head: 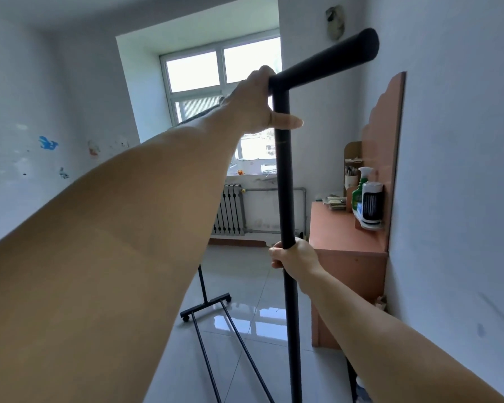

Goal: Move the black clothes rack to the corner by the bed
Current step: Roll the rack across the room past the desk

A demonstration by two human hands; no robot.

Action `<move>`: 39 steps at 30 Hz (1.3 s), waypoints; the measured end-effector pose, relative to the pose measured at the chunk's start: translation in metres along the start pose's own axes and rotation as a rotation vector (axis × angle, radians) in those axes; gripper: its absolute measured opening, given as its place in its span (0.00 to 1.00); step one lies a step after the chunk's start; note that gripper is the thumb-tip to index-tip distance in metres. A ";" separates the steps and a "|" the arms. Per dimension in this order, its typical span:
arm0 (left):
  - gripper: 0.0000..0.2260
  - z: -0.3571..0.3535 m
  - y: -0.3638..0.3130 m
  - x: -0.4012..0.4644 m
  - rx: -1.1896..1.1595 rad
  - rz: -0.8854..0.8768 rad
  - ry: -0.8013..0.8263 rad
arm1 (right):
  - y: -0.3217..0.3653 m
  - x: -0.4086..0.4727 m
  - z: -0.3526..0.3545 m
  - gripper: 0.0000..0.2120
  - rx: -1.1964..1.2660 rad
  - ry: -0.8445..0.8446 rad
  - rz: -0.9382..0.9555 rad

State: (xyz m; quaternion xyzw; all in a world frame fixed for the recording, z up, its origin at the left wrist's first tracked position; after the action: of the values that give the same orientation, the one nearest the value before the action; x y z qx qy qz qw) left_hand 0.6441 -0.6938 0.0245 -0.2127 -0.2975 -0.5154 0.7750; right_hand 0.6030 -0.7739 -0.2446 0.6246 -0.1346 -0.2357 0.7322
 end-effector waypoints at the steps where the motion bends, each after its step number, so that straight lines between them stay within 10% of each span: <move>1: 0.37 -0.001 0.001 0.001 -0.008 0.000 -0.005 | -0.002 0.001 -0.003 0.06 0.080 -0.029 0.011; 11: 0.36 -0.023 0.031 0.022 0.004 0.004 -0.019 | -0.004 0.051 -0.017 0.19 0.173 -0.228 0.087; 39: 0.34 -0.096 0.278 0.099 -0.019 0.061 -0.091 | 0.036 0.300 -0.144 0.16 0.128 -0.129 0.111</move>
State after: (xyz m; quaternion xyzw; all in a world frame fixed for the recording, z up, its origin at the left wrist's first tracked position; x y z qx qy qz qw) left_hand 0.9539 -0.7166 0.0152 -0.2524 -0.3209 -0.4842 0.7739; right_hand 0.9361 -0.8013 -0.2647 0.6451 -0.2306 -0.2256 0.6926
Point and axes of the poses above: each hand's wrist, its own x-axis towards the middle knuckle, its own z-axis out of the back of the hand, y = z × x, the point moved 4 cm from there along x, towards the middle knuckle, and after that the axes turned 11 degrees about -z, right-handed, at the moved point
